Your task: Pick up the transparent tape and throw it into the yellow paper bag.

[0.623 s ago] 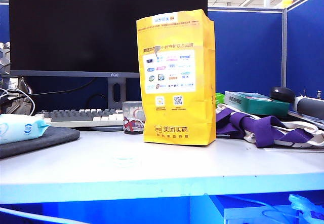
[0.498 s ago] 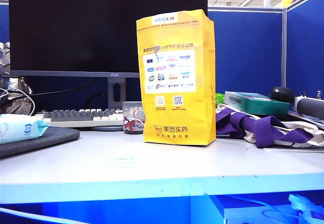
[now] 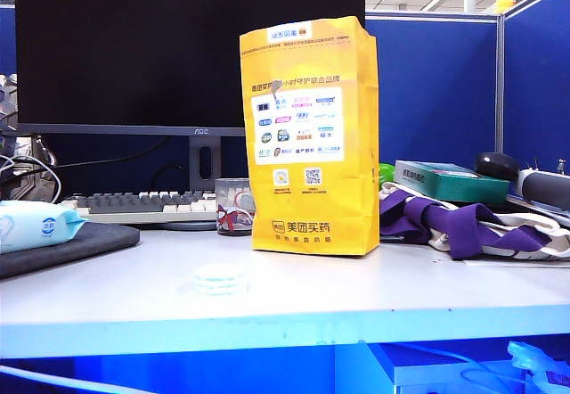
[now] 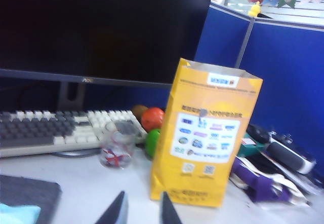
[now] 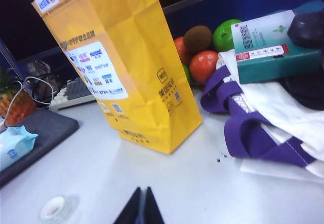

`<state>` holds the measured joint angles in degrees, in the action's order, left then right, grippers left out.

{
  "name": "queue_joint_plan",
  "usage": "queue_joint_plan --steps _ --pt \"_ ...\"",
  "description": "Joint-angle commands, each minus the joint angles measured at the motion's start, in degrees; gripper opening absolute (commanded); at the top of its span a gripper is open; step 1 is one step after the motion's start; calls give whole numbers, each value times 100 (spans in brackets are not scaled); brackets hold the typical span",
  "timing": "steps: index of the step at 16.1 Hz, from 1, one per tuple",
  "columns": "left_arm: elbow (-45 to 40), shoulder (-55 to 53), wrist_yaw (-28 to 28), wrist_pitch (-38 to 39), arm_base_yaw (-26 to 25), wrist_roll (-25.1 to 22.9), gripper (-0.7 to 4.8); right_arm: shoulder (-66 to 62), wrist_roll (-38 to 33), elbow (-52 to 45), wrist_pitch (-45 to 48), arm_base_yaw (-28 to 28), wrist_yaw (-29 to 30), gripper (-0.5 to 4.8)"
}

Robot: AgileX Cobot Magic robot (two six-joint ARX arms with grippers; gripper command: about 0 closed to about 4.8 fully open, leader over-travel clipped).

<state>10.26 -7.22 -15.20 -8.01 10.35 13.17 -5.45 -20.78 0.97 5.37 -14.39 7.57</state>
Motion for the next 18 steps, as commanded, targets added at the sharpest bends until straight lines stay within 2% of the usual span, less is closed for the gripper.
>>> queue_joint_plan --steps 1,5,7,9,12,14,17,18 --pt "48 -151 -542 332 2 273 149 4 -20 35 474 -4 385 -1" --pt "645 -1255 -612 560 2 278 160 -9 -20 96 496 -7 938 -1" --pt "1375 -2343 -894 822 2 -284 280 -118 -17 374 -81 -7 1025 -1" --pt "1910 -3158 -907 1110 4 -678 288 -428 -20 732 -522 -9 1054 -1" --pt "2437 -3923 -909 1567 4 -1270 288 -1049 -24 1117 -678 -7 1060 -1" --pt "2826 -4430 -914 2142 7 -1703 288 -1851 -76 1434 -728 -7 1215 -1" --pt "2970 -4878 -796 2367 7 -1683 288 -2975 -173 1814 -713 -11 1751 -1" --pt "2970 -5007 -800 2404 9 -1539 288 -3333 -170 1947 -680 -11 1945 -1"
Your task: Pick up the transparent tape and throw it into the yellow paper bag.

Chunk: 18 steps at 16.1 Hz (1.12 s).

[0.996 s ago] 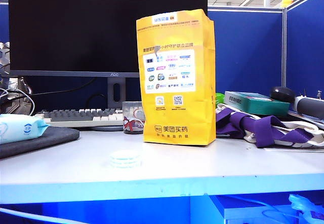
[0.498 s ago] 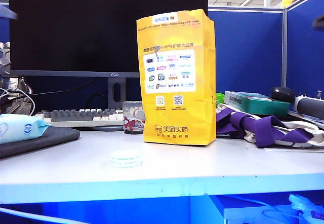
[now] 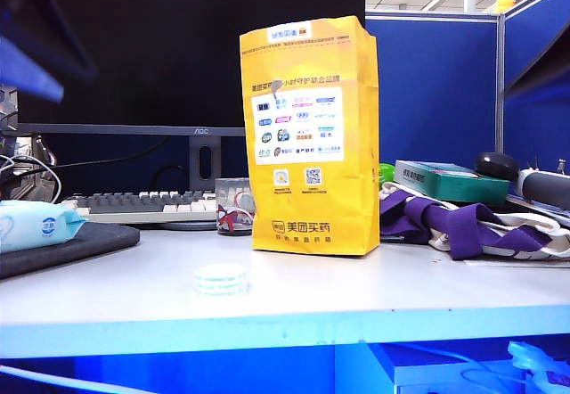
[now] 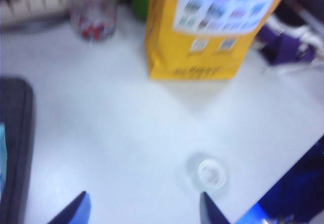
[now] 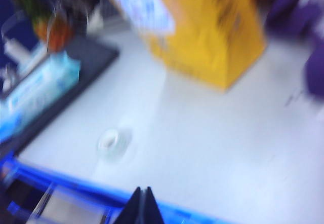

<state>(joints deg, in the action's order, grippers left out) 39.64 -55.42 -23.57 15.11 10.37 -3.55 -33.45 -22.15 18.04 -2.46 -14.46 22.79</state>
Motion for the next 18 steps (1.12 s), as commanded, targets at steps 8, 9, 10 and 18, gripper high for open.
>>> queue_joint_plan --steps 8,9,10,18 --pt "442 -1762 994 -44 1982 15 447 -2208 -2 1161 581 -2 1480 -1" --pt "577 -1969 1119 42 2133 -105 474 -2208 24 1158 557 -2 1488 -1" --pt "809 -2286 1309 166 2341 -234 477 -2208 142 1156 501 -2 1488 -1" --pt "1690 -3189 1639 1154 2643 -503 479 -2208 619 1156 -50 2 1491 -1"
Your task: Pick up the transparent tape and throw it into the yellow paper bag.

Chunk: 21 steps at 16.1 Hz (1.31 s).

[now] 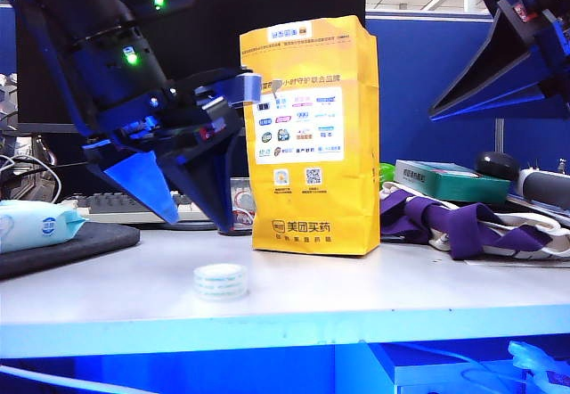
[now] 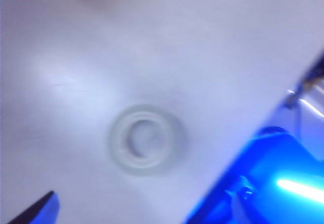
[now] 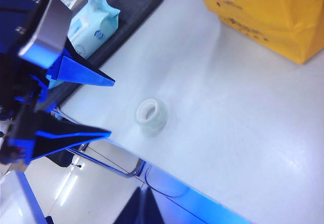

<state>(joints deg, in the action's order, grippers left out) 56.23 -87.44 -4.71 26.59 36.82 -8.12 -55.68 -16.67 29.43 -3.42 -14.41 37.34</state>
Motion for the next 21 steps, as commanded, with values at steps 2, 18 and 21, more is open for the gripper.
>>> queue_joint_plan --steps 2,18,21 --pt "52 11 -337 17 2 -87 479 15 87 17 114 -2 94 -1" --pt "730 -1523 197 103 70 -389 479 15 87 17 225 -2 483 -1" --pt "730 -1523 201 -55 68 -387 479 15 85 17 236 -2 481 -1"
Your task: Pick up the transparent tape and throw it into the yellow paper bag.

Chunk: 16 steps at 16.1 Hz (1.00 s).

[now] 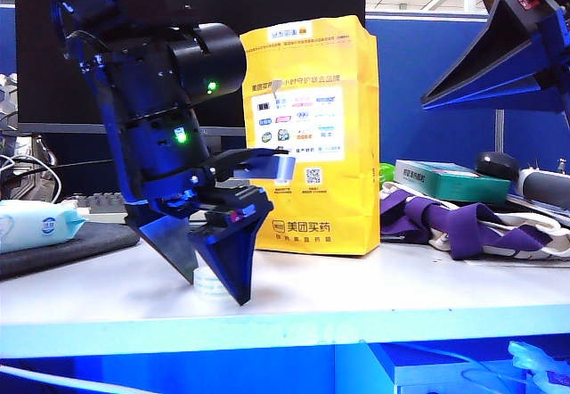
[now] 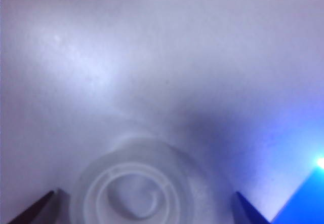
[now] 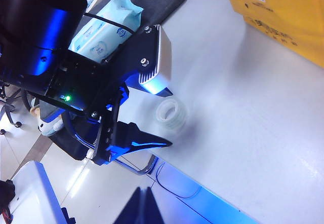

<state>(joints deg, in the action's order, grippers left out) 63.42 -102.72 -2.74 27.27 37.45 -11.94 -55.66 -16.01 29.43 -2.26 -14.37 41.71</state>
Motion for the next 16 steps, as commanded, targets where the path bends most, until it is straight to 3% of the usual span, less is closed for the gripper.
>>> queue_joint_plan --steps 1,6,7,10,12,14,16 --pt "13 4 0 -125 7 -4 479 13 22 17 120 -7 42 -1" --pt "13 4 20 -122 7 35 479 13 24 17 125 -7 37 -1" --pt "13 4 20 -125 7 35 407 13 35 17 125 -7 28 -1" --pt "13 4 20 -197 4 -9 268 13 109 17 125 -7 17 -1" --pt "13 4 13 -337 4 -22 263 13 109 17 125 -7 17 -1" --pt "15 9 -2 -603 4 -162 205 13 109 17 125 -7 20 -1" --pt "22 24 13 -658 4 -160 205 13 109 17 125 -7 20 -1"
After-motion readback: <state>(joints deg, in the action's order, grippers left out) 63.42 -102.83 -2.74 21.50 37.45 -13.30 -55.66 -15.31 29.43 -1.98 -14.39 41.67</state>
